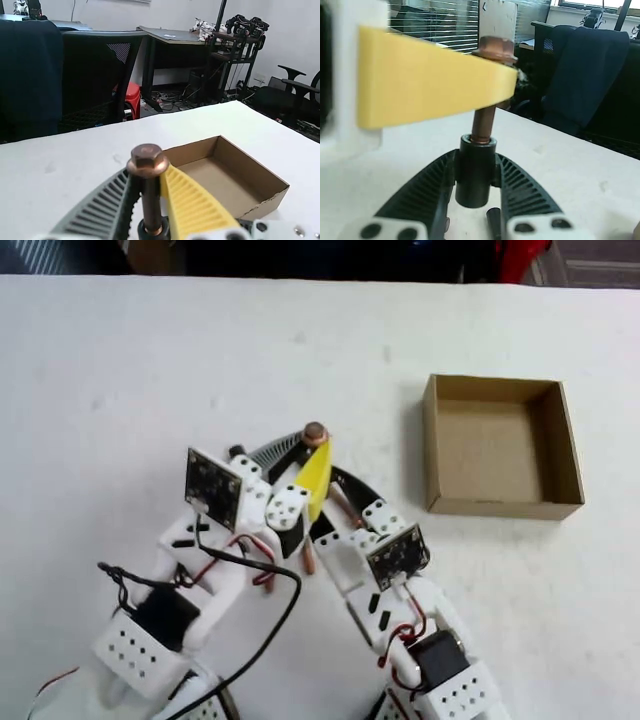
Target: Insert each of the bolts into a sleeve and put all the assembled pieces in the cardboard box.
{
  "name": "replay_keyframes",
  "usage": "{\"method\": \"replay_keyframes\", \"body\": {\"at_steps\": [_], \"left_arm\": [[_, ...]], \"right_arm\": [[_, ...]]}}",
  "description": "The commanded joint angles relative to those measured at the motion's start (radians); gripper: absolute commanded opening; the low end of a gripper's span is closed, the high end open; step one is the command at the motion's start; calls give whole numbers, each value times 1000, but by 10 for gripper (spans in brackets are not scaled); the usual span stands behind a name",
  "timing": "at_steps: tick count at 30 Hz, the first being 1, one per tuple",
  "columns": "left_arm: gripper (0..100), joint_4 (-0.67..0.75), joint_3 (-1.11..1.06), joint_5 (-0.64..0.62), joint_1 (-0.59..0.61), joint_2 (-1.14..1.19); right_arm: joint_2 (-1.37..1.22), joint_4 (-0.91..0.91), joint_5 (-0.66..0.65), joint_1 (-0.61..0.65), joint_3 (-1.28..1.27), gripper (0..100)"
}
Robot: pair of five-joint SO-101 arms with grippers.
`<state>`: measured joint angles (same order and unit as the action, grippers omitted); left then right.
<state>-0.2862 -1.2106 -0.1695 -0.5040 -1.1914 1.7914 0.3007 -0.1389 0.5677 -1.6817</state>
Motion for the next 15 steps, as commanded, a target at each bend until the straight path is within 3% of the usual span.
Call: {"method": "replay_keyframes", "body": {"at_steps": [1,4,8,15], "left_arm": [[24,11,-11,-2,36,-1],[41,5,-21,0,42,-1],[147,5,-21,-5,42,-1],[154,11,-20,-5,68,-1]], "right_arm": [[10,-2,-15,-13,-9,17],[10,-2,-15,-13,-9,17],[10,-2,-15,-13,-9,17],[10,-2,-15,-13,-9,17]]}}
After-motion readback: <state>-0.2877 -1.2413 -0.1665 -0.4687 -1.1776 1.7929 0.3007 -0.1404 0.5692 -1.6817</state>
